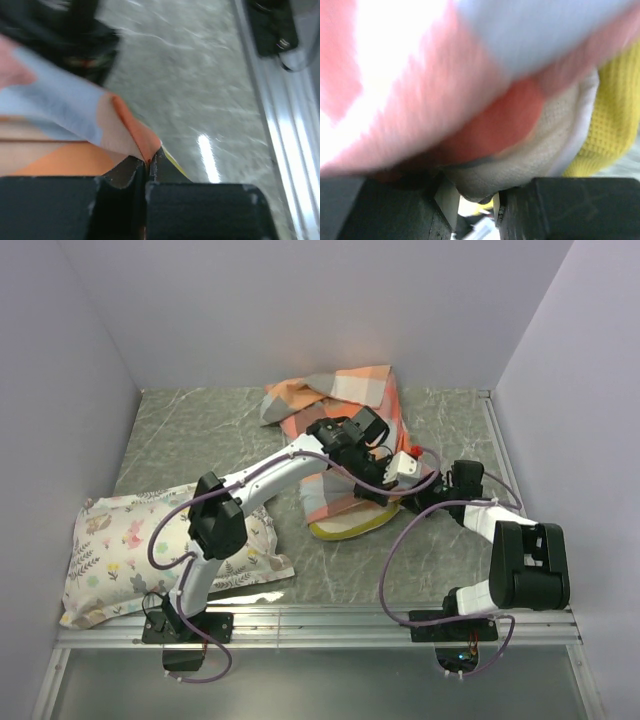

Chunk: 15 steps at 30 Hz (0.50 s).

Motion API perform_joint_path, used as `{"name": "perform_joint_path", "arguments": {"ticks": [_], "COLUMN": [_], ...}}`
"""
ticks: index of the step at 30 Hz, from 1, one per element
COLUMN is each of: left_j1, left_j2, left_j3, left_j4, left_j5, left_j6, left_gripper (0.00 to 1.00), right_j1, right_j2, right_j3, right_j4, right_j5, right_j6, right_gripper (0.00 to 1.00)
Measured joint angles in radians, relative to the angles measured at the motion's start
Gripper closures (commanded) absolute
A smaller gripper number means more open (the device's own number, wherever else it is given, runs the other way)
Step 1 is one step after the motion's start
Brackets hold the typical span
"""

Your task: Put the pillow into the pillowcase

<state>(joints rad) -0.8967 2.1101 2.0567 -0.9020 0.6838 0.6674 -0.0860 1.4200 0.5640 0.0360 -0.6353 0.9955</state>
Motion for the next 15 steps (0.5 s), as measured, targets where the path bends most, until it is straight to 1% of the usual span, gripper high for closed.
{"name": "perform_joint_path", "arguments": {"ticks": [2,4,5,6,7,8,9,11,13,14,15], "left_j1": [-0.004,0.006,0.018,0.029,0.042,0.053,0.068,0.095,0.117,0.125,0.134], "left_j2": [0.014,0.035,0.043,0.041,0.038,0.033,0.026,0.018,0.010,0.002,-0.011], "left_j3": [0.021,0.023,0.003,-0.047,-0.106,-0.167,-0.237,-0.329,-0.348,-0.348,-0.347], "left_j4": [-0.082,-0.138,-0.146,-0.129,-0.109,-0.077,-0.040,0.011,0.014,0.014,0.014], "left_j5": [0.021,0.035,0.039,0.040,0.033,0.030,0.024,0.014,0.013,0.011,0.008], "left_j6": [0.038,0.078,0.087,0.088,0.084,0.073,0.062,0.043,0.038,0.037,0.040], "left_gripper": [0.98,0.95,0.88,0.83,0.81,0.78,0.73,0.66,0.60,0.50,0.47], "right_j1": [0.024,0.046,0.052,0.060,0.064,0.066,0.066,0.064,0.051,0.039,0.029], "right_j2": [-0.003,-0.014,-0.018,-0.026,-0.035,-0.045,-0.053,-0.072,-0.091,-0.096,-0.096], "right_j3": [-0.004,-0.015,-0.016,-0.015,-0.011,-0.001,0.013,0.046,0.098,0.140,0.175], "right_j4": [0.055,0.106,0.114,0.122,0.117,0.082,0.036,-0.074,-0.227,-0.323,-0.394], "right_j5": [0.011,0.023,0.026,0.025,0.021,0.015,0.006,-0.013,-0.027,-0.033,-0.035], "right_j6": [0.078,0.143,0.159,0.163,0.153,0.123,0.072,-0.056,-0.246,-0.350,-0.428], "right_gripper": [0.68,0.66,0.63,0.56,0.55,0.54,0.52,0.50,0.48,0.46,0.45]}}
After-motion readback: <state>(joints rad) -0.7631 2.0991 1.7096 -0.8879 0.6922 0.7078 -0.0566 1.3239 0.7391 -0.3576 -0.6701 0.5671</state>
